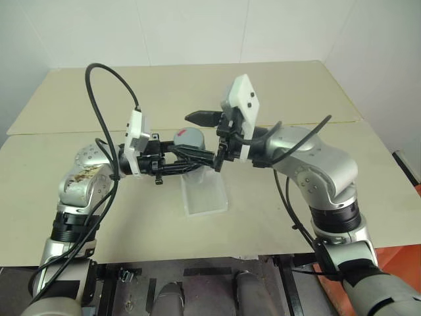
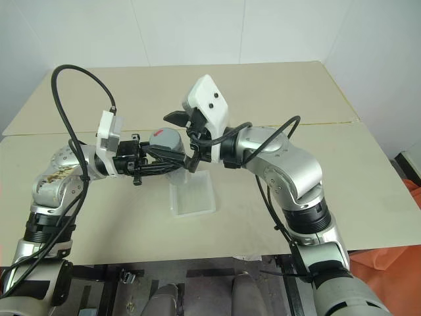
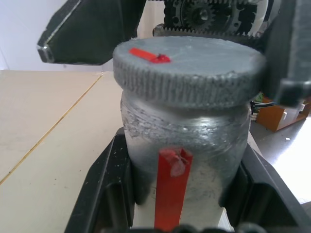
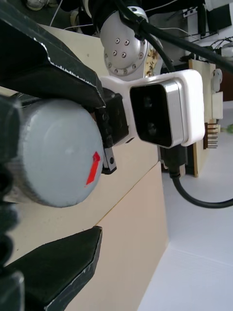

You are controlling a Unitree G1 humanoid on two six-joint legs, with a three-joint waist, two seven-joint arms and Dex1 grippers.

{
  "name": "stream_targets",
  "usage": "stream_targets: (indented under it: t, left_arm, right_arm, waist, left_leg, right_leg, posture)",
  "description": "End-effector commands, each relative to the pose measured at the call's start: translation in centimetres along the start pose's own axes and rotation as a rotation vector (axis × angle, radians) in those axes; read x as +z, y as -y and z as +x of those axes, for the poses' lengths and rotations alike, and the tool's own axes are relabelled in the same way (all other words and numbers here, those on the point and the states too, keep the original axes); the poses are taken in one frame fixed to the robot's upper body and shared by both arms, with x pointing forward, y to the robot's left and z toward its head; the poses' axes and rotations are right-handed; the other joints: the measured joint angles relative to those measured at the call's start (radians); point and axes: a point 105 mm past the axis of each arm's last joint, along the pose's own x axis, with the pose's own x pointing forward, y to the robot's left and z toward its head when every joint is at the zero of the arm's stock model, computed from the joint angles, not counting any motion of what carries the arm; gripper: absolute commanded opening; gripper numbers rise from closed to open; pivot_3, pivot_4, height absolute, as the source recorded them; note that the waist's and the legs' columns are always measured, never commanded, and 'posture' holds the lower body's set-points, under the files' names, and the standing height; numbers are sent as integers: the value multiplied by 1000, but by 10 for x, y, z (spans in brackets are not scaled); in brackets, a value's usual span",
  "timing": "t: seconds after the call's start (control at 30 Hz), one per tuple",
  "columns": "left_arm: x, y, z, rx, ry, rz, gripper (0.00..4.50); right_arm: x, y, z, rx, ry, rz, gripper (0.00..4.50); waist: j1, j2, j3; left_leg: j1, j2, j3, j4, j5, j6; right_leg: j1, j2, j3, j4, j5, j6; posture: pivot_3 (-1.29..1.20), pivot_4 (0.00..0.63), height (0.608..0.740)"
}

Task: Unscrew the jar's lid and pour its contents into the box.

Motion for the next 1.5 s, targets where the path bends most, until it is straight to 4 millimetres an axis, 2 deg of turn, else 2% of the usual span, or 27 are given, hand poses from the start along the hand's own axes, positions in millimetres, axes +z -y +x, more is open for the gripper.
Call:
stream_targets:
  t: [0.03,0.43,0.9,1.1,1.5]
  left_arm:
    - [14,0,-1,-5,16,64,1922]
    - [13,0,-2,-5,18,62,1922]
    - [13,-3,-6,13,7,64,1922]
    - [12,0,-3,2,9,62,1922]
    - [12,2,-2,-1,10,67,1922]
  right_arm:
    - [10,7,-9,-31,17,-33,4475]
    - [1,10,-26,-37,-35,-51,4475]
    - [1,-12,-44,59,-31,-74,4475]
    - [10,-10,-36,42,-2,-82,4475]
    - [12,-8,-9,49,0,-76,4475]
  waist:
    - [0,0,0]
    - [1,0,0]
    - [2,0,0]
    - [1,0,0]
    - [0,0,0]
  left_leg:
    - [0,0,0,0,0,0]
    - [0,0,0,0,0,0]
    - [0,0,0,0,0,0]
    - [0,0,0,0,0,0]
    - [0,0,0,0,0,0]
  right_leg:
    - [0,0,0,0,0,0]
    - [0,0,0,0,0,0]
    - [0,0,0,0,0,0]
    - [0,0,0,0,0,0]
    - [0,0,0,0,0,0]
  posture:
    - [0,150,740]
    - [0,150,740]
    - [0,150,740]
    - [0,150,740]
    - [0,150,740]
